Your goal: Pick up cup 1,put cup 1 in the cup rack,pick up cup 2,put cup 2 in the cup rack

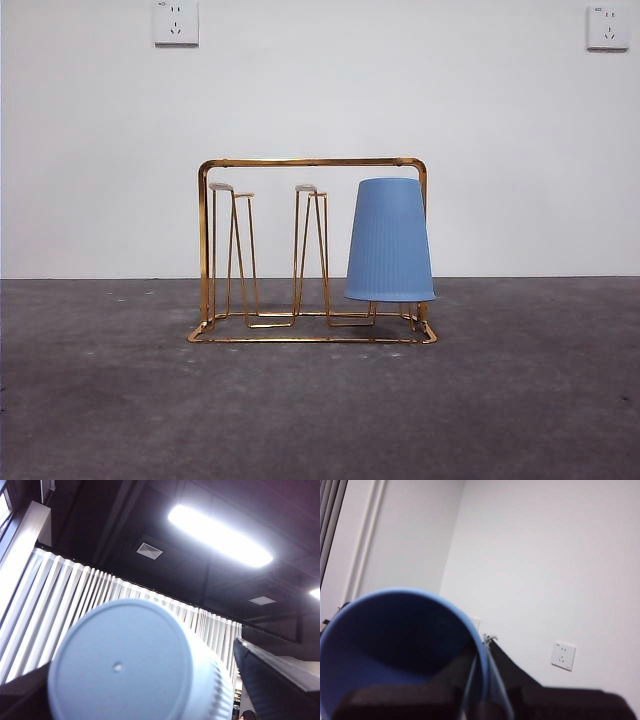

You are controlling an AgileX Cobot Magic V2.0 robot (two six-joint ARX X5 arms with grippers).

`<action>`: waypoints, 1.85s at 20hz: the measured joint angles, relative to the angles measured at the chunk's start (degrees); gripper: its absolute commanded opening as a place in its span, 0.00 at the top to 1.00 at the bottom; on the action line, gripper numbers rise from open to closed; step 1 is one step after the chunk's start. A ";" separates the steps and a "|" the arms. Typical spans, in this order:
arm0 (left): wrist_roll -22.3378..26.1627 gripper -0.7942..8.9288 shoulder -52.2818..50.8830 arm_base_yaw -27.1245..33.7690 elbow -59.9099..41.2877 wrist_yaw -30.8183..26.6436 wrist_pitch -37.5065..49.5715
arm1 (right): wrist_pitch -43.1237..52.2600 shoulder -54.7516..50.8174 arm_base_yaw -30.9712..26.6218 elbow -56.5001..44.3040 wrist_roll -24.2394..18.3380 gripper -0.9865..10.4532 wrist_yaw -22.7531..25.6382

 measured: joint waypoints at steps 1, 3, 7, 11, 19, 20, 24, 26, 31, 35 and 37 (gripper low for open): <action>-0.09 0.60 0.04 0.00 0.00 0.00 0.00 | -0.09 -0.13 0.02 0.00 0.02 0.93 -0.22; -0.85 0.70 0.11 0.00 0.00 0.15 0.15 | -0.11 -0.28 0.04 0.00 0.11 0.93 -0.46; -1.36 0.77 0.11 0.00 0.00 0.13 0.37 | -0.20 -0.48 0.09 -0.04 0.17 0.93 -0.79; -1.66 0.93 0.11 0.00 0.00 0.22 0.28 | -1.03 -0.50 0.09 -0.04 0.20 0.91 -0.74; -1.03 0.92 -0.28 0.81 -0.02 0.33 -1.66 | -6.80 -2.08 0.02 -0.04 -0.22 0.75 2.91; -0.50 0.92 -0.76 1.11 0.00 0.39 -3.28 | -7.96 -2.75 0.00 -0.04 -0.22 0.75 2.95; 5.29 0.92 -4.59 2.40 -0.02 0.35 -15.58 | -14.53 -6.69 -0.02 -0.04 -0.22 0.75 5.35; 11.13 0.92 -7.91 3.04 0.00 -1.73 -27.19 | -19.23 -9.11 -0.02 -0.02 -0.22 0.75 7.48; 29.88 0.93 -17.38 3.19 0.00 -20.59 -59.58 | -29.16 -12.37 -0.02 -0.02 -0.22 0.75 13.31; 39.47 0.92 -22.08 3.10 0.00 -35.58 -77.72 | -31.56 -13.22 -0.02 -0.02 -0.22 0.75 14.51; 42.60 0.93 -23.43 2.58 0.00 -42.99 -85.61 | -32.04 -13.22 -0.02 -0.02 -0.22 0.75 14.51</action>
